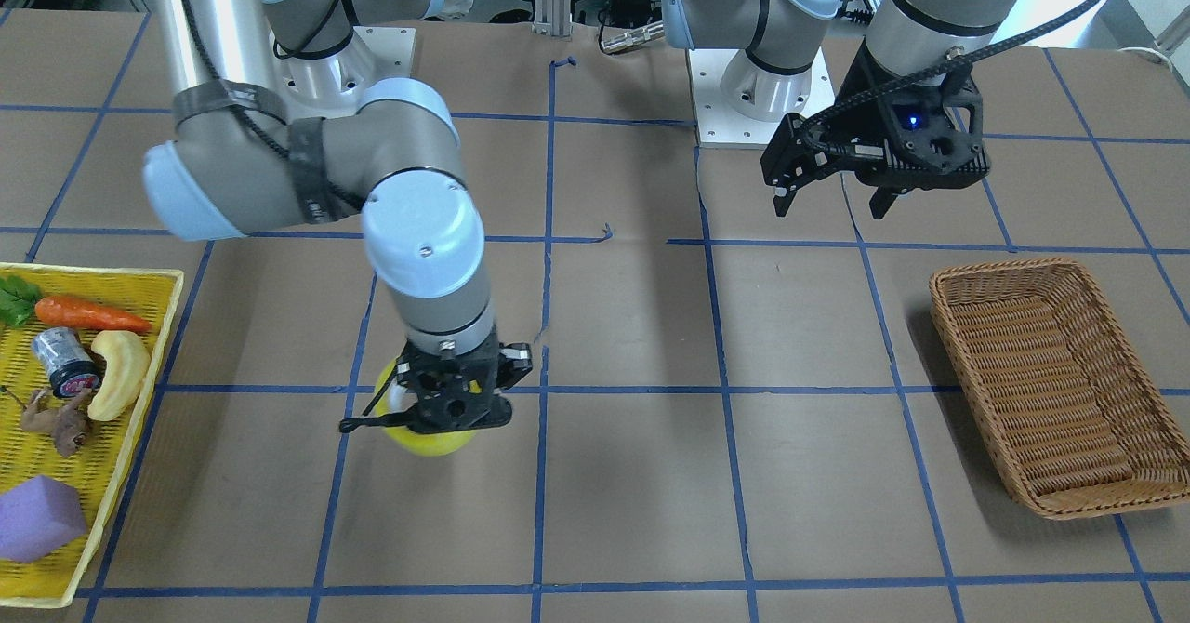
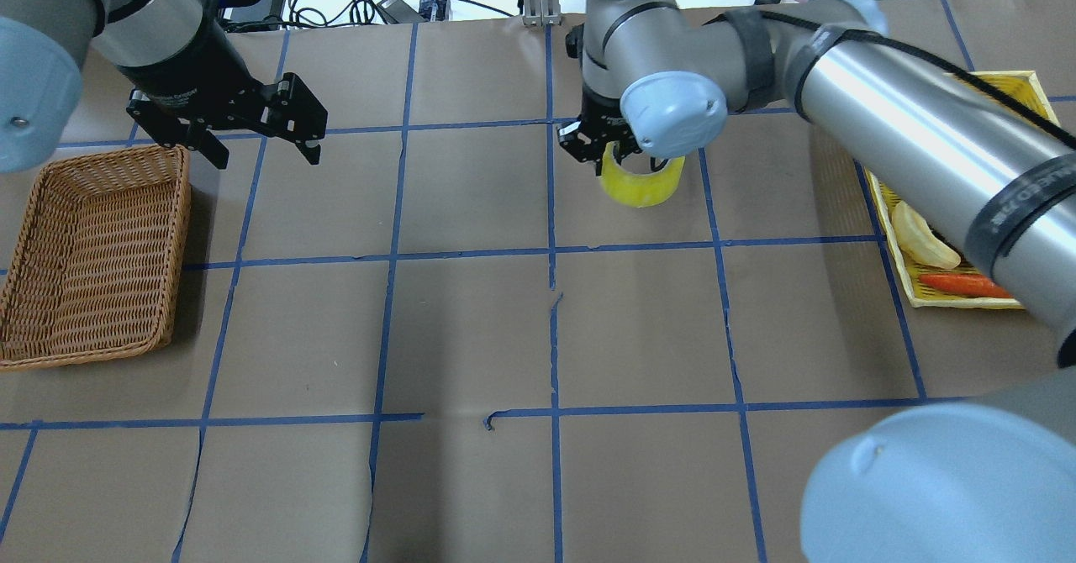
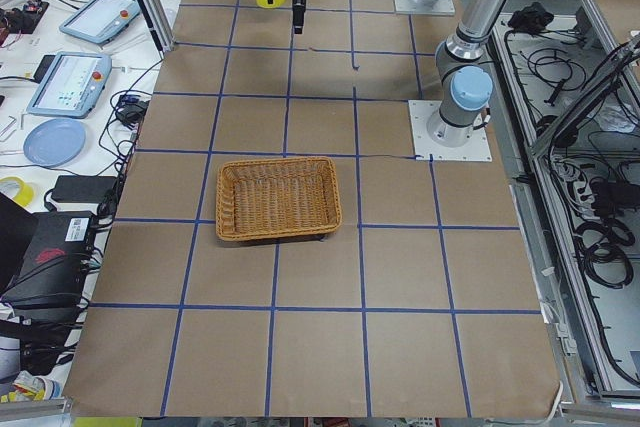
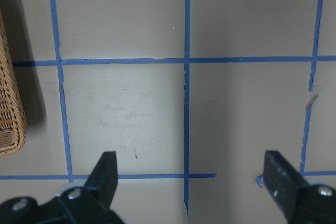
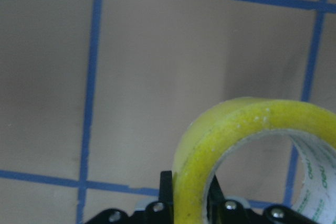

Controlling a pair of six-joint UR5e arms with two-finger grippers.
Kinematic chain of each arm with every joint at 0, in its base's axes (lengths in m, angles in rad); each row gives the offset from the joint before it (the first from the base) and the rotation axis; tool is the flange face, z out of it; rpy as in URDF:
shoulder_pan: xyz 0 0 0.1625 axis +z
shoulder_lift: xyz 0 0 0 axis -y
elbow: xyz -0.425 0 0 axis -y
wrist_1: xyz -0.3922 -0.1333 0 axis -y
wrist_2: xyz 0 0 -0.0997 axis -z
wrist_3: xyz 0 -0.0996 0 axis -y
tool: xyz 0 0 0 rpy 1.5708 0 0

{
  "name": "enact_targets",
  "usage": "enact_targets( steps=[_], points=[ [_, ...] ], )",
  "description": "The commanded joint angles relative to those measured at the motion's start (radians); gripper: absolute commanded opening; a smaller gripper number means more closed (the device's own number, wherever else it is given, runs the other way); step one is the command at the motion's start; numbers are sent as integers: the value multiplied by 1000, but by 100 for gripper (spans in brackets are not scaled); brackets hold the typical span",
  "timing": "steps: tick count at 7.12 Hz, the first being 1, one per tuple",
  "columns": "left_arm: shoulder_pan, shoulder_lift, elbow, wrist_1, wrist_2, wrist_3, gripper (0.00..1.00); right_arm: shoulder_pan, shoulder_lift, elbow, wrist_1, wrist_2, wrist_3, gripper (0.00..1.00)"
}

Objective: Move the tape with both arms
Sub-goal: 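Carry the tape roll to the table center and lower it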

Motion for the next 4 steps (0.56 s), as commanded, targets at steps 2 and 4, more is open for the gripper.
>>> enact_targets(
  steps=[2,4],
  points=[
    [2,0,0,1,0,0,100,221,-9,143,-133,-20,359,0],
    [1,0,0,1,-2,0,100,266,-70,292,-203,-66,380,0]
  ],
)
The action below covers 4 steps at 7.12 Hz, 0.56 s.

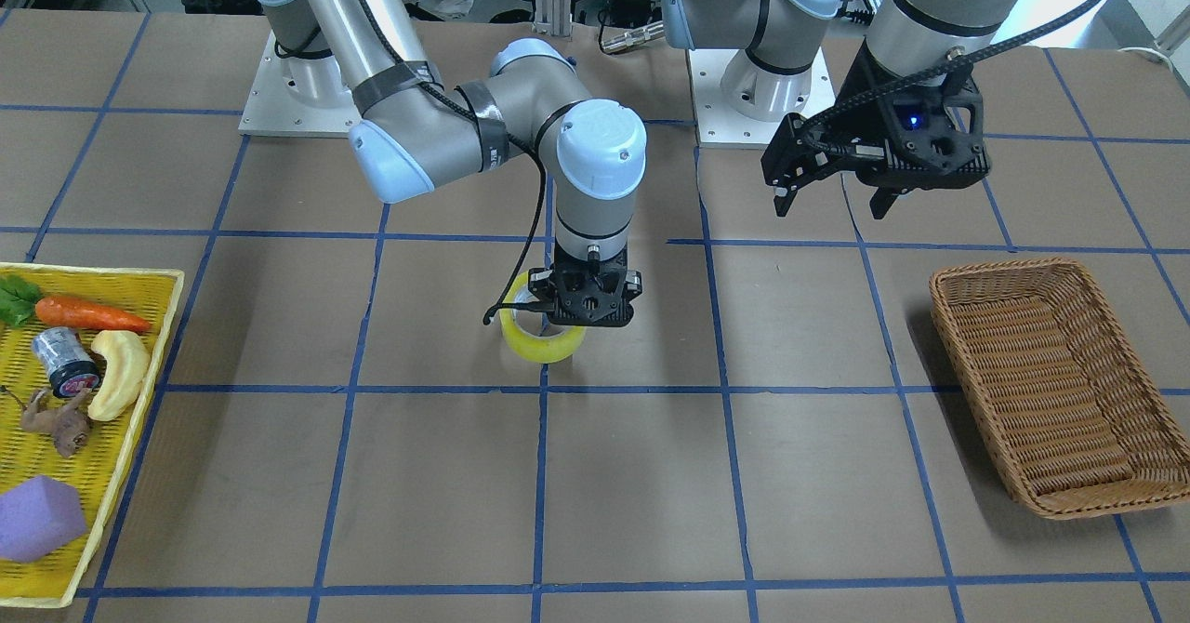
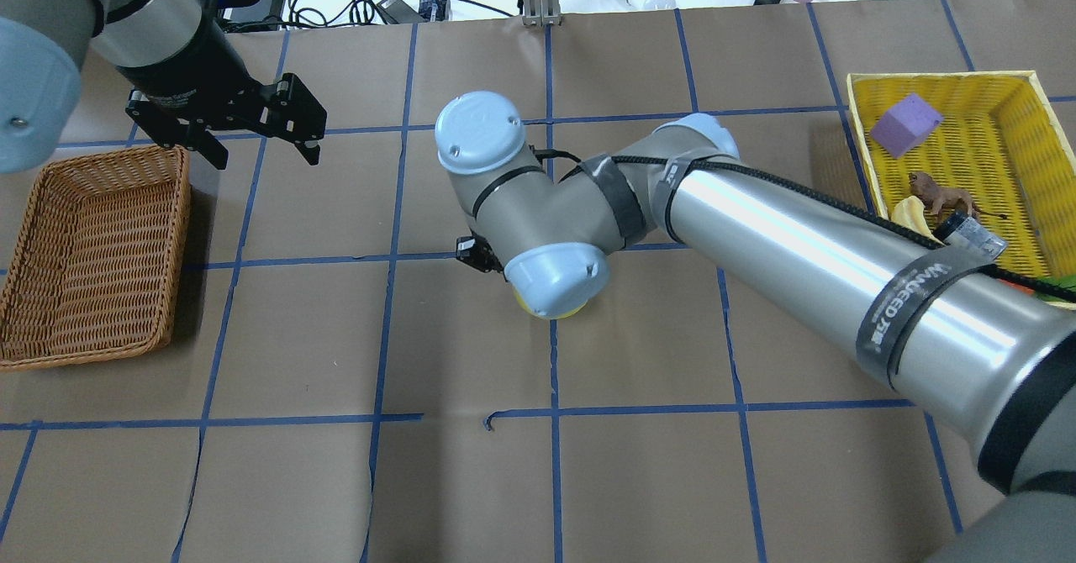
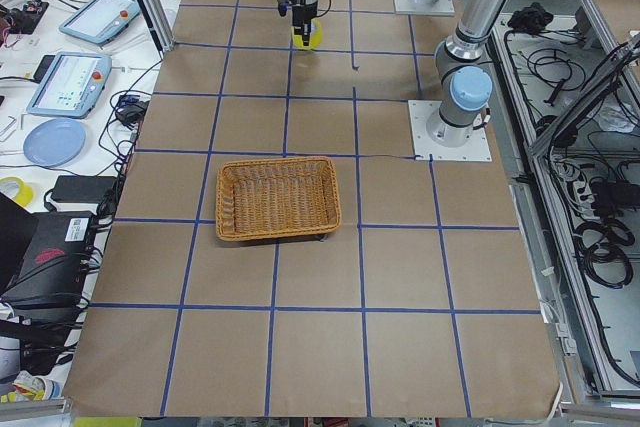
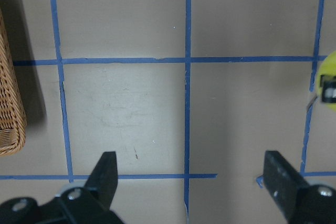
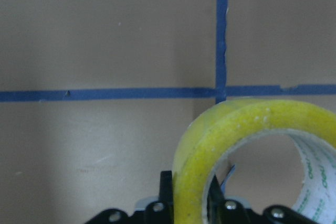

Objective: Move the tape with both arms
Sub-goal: 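Carry the tape roll to the table center and lower it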

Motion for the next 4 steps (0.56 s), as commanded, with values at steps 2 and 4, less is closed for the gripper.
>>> enact_targets(
  steps=[2,4],
  points=[
    [0,0,2,0,-1,0,100,62,-128,211,-93,-49,38,0],
    [0,0,2,0,-1,0,100,64,-118,250,-188,-38,38,0]
  ],
)
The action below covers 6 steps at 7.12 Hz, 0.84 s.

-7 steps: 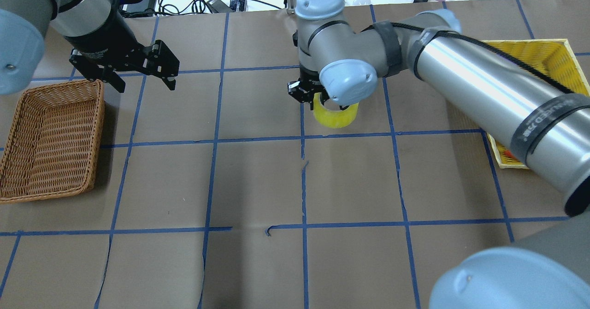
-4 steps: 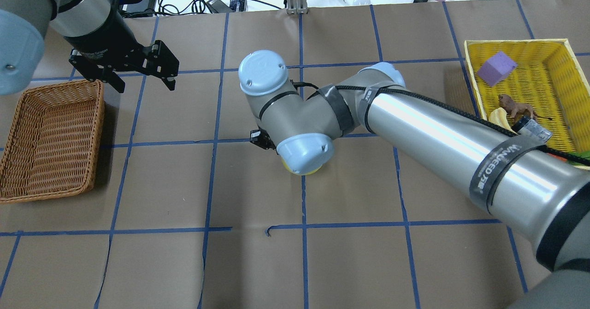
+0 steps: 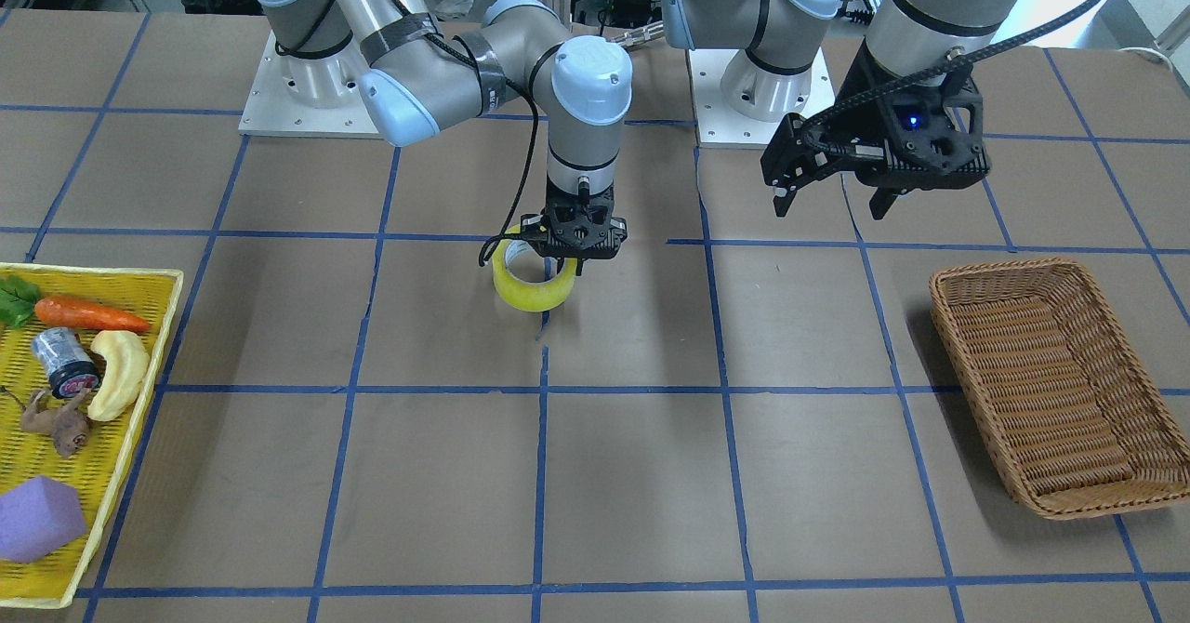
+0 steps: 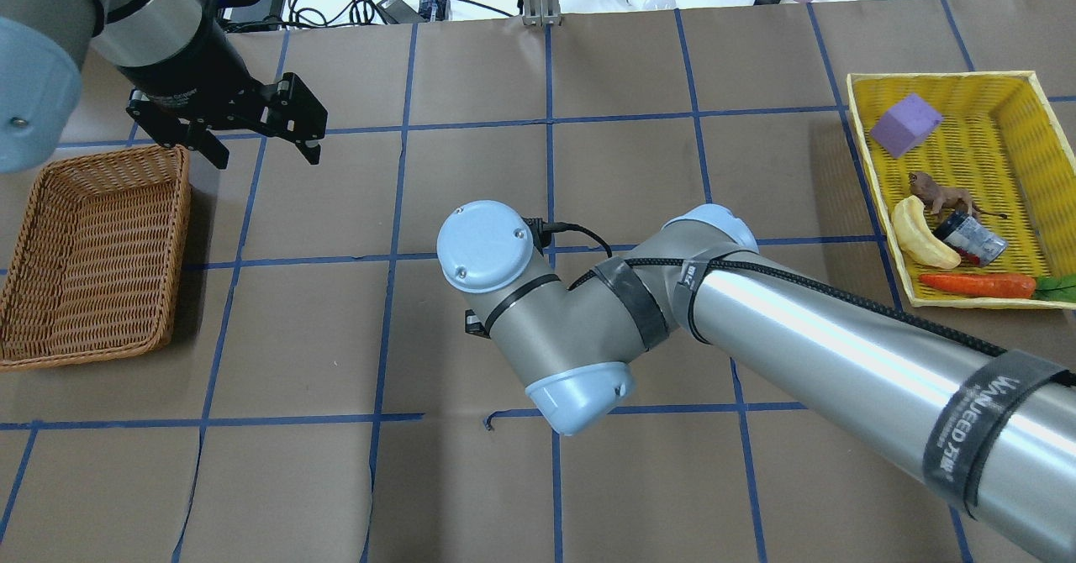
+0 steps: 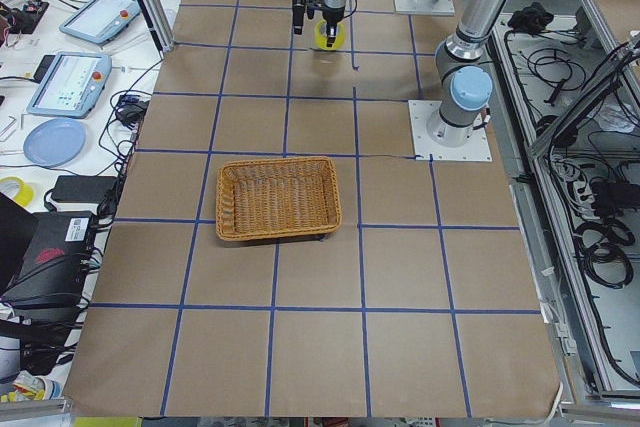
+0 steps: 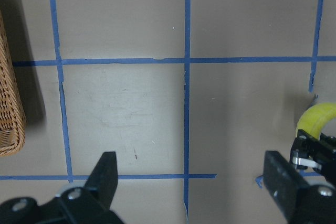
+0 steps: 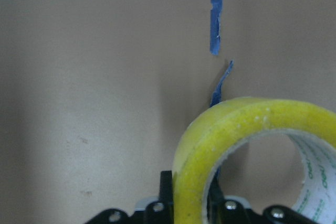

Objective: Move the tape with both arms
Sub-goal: 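Carry the tape roll to the table center and lower it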

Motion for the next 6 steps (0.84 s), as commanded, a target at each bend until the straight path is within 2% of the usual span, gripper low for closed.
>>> enact_targets(
  steps=[1,2,3,5,6],
  points=[
    [0,0,-1,0,0,0,100,1,13,22,-41,10,1,56],
    [0,0,1,0,0,0,100,-3,14,16,-41,10,-1,100],
    [0,0,1,0,0,0,100,-12,10,6,-44,8,-7,100],
    [-3,0,-1,0,-2,-3,100,-78,-21,-77,-3,2,-68,100],
    [-6,2,-1,0,-5,-9,100,-151,-59,-128,126,8,-108,100]
  ],
)
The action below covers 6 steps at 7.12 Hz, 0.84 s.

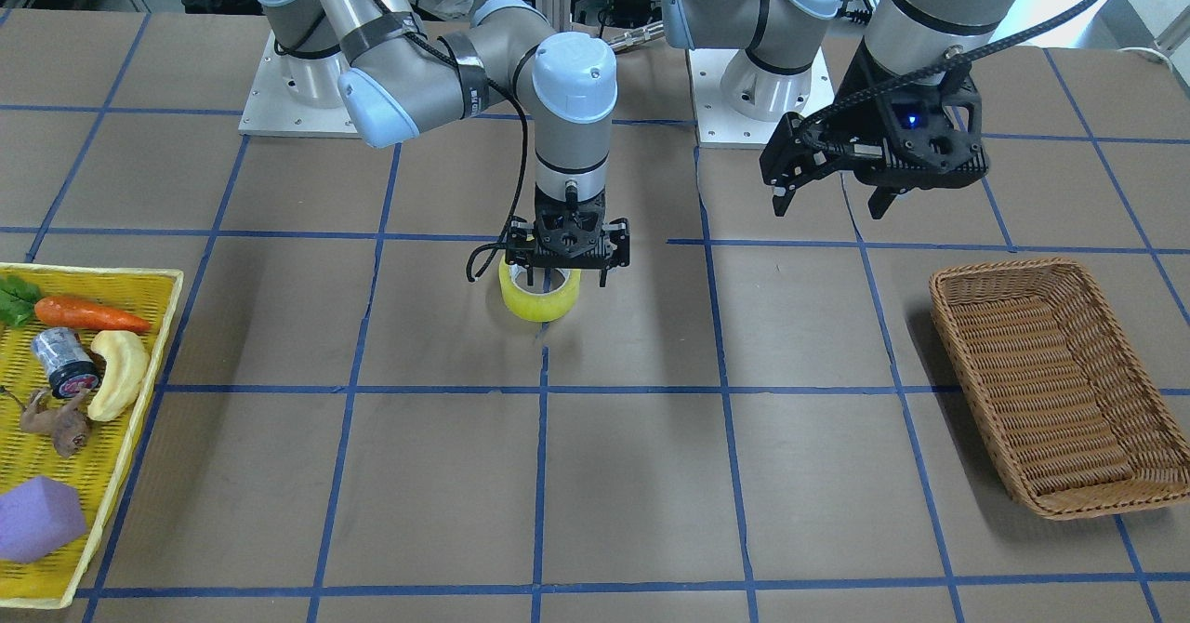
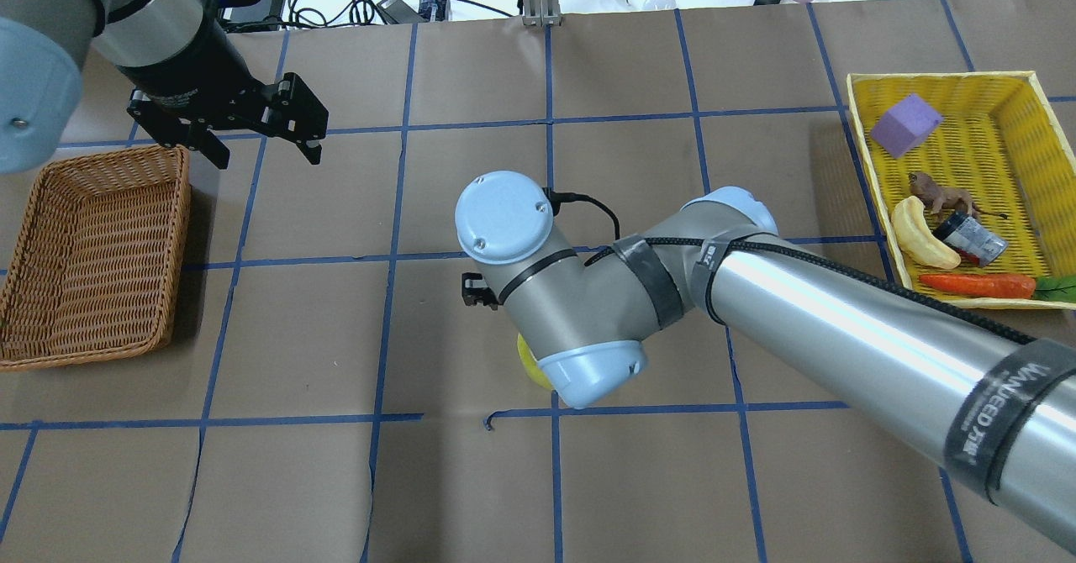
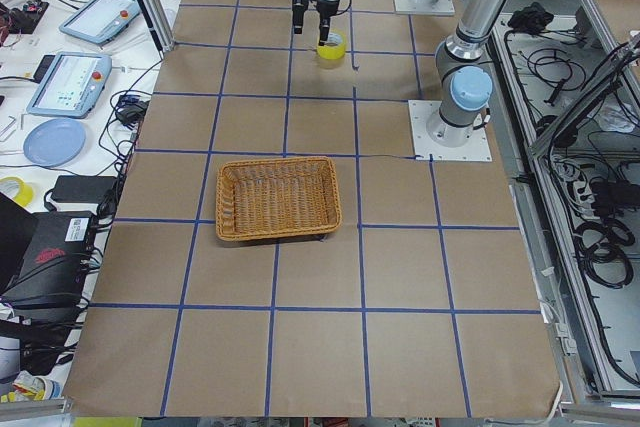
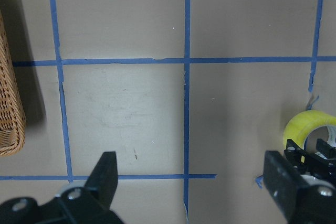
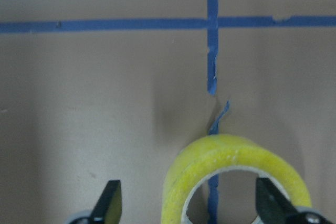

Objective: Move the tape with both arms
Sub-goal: 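Carry the tape roll to the table center and lower it, then open the right gripper and raise it away from the tape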

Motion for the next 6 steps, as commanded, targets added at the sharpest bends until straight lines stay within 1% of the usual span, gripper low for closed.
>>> enact_targets(
  steps=[1,2,3,4,5,6],
  points=[
    [-6,1,-1,0,-4,-13,100,-150,-65,-135,241,34,-145,100],
    [-15,-2,1,0,-7,-36,100,-236,-80,-249,452,34,-276,100],
    [-35,-6,1,0,-6,-106,100,-334,-82,-378,636,36,-428,100],
    [-82,-17,-4,0,-6,-175,100,-408,-82,-484,732,40,-504,100],
    [-156,-20,-34,0,-4,-258,100,-425,-84,-557,761,80,-512,100],
    [-234,-25,-83,3,2,-333,100,-436,-88,-610,819,82,-515,100]
  ],
)
